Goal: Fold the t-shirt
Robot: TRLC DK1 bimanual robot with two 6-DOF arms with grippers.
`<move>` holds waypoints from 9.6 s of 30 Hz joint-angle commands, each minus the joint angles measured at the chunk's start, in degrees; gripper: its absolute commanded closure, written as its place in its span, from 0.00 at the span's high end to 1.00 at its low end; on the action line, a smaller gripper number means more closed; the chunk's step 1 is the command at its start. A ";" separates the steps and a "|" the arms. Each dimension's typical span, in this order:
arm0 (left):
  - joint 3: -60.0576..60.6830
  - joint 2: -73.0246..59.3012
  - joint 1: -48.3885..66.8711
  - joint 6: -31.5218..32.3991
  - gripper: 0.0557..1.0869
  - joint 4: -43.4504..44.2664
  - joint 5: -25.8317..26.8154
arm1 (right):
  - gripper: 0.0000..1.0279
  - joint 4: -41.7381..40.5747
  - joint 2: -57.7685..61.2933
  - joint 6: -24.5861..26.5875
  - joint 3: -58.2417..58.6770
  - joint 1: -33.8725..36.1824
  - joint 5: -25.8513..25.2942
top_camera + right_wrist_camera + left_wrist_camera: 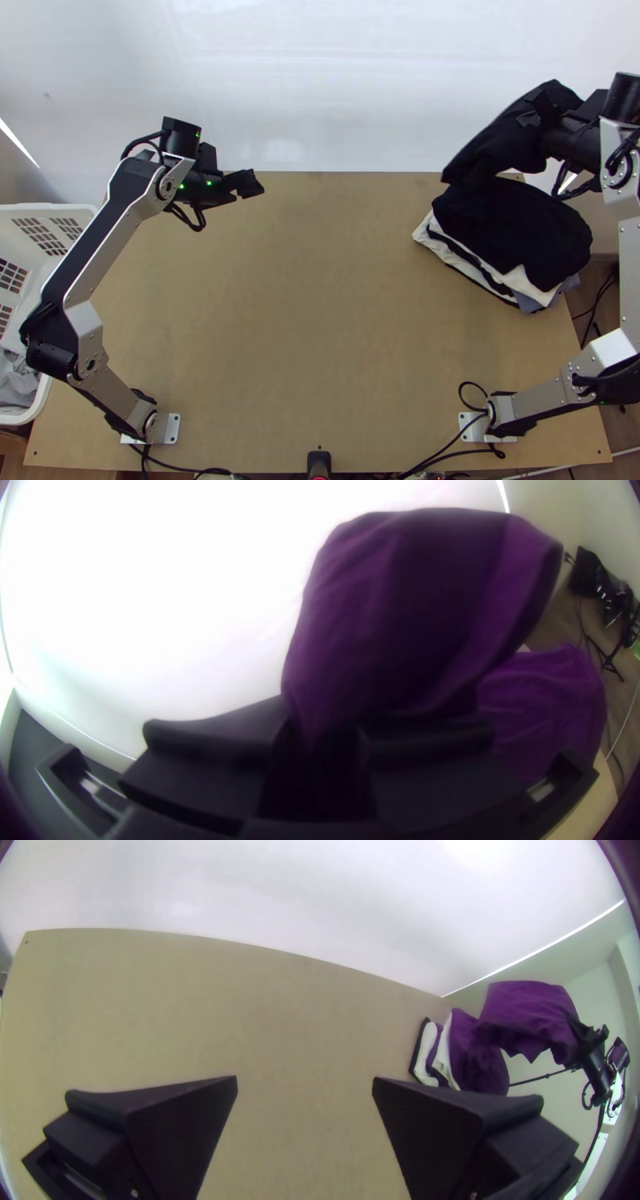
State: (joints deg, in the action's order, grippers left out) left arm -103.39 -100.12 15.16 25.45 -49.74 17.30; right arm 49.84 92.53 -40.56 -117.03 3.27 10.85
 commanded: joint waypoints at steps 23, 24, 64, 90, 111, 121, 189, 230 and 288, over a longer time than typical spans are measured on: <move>-0.14 0.80 -1.01 -0.40 0.96 0.25 0.01 | 0.03 1.22 -2.53 0.30 3.48 -2.13 -0.74; -0.14 0.80 -1.01 -0.40 0.96 0.17 0.01 | 0.03 1.22 -2.53 0.30 3.83 -2.13 -0.66; -0.40 1.24 -1.97 -0.76 0.96 -0.19 0.19 | 0.03 1.13 -3.41 11.38 26.42 16.24 1.98; -0.23 2.29 -1.97 -0.93 0.96 -0.89 0.28 | 0.96 -3.26 -11.32 24.12 35.12 28.11 -3.82; -1.72 3.00 -2.33 -0.32 0.96 -0.89 0.28 | 0.96 -60.66 -17.74 43.02 54.72 11.15 -17.80; -1.90 3.52 -4.00 0.04 0.96 -1.77 0.28 | 0.96 -87.37 -8.60 44.33 81.88 12.73 -17.97; 4.17 7.65 -5.84 1.44 0.96 -0.10 0.19 | 0.96 -104.25 15.84 43.72 71.95 -3.62 -22.45; 3.37 8.80 -4.44 1.88 0.96 -0.36 -0.16 | 0.96 -107.06 21.64 46.18 73.79 21.78 -24.74; 54.00 67.16 -21.13 -19.21 0.96 66.96 -28.73 | 0.96 -105.39 -66.52 44.16 81.26 -10.21 -12.35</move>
State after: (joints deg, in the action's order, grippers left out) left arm -63.11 -48.66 -1.45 14.13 5.30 -8.71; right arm -55.40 36.34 3.88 -40.14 -5.19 -9.54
